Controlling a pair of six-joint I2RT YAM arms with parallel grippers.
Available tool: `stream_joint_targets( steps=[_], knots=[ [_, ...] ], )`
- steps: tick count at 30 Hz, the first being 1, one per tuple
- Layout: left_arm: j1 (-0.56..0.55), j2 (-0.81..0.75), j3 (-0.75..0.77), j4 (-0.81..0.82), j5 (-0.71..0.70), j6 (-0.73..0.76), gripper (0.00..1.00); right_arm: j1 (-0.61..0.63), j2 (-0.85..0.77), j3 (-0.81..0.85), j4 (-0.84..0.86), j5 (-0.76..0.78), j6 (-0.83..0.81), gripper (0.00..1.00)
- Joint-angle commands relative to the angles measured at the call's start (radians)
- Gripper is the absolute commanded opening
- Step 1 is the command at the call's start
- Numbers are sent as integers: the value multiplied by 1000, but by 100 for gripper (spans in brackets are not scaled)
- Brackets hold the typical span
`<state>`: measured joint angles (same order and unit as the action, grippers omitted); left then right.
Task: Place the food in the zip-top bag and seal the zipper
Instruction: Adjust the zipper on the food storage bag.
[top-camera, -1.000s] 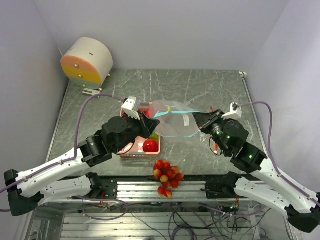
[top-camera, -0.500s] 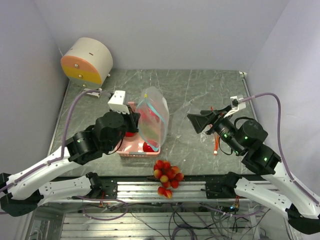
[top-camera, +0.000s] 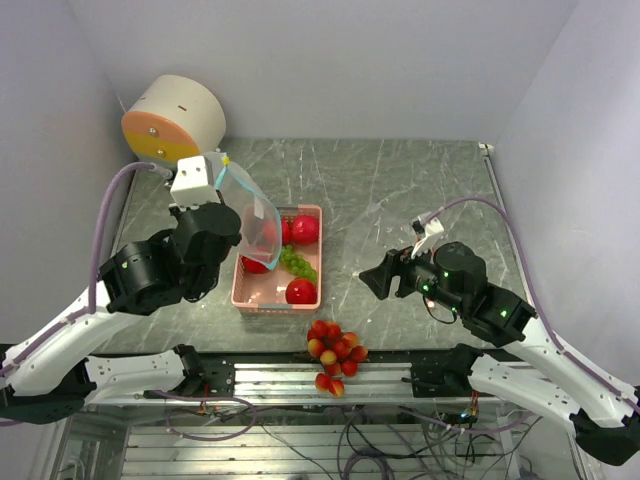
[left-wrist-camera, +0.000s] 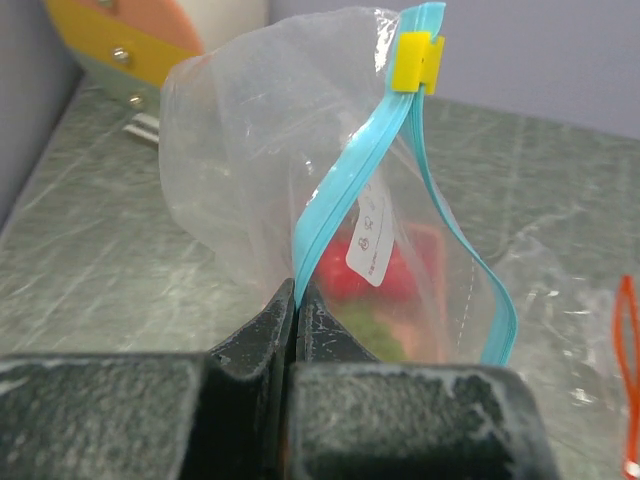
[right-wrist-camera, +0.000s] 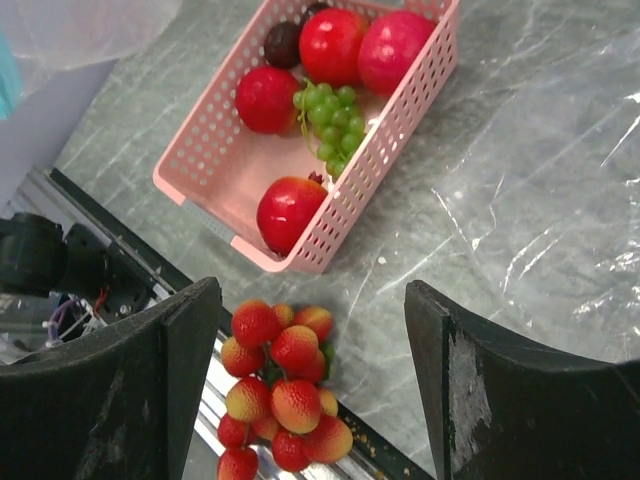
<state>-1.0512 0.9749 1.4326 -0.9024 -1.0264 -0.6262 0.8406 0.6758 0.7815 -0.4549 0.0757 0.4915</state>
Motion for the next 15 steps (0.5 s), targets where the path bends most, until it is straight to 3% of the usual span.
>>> stream_joint_targets(
  steps=[1,5,12,15],
  knots=[
    [-1,47,-5,-177,-159,-117,7,-2,-3,-12,-21,-47,-4,74],
    [0,96,-109,-147,-164,-202,7,-1,14,-45,-27,-75,-4,73],
    [2,115,-358,124,-41,-209,7,33,26,-78,-70,-64,26,71],
    [2,106,-403,158,-29,-220,7,70,33,-97,-101,-49,58,71]
  ],
)
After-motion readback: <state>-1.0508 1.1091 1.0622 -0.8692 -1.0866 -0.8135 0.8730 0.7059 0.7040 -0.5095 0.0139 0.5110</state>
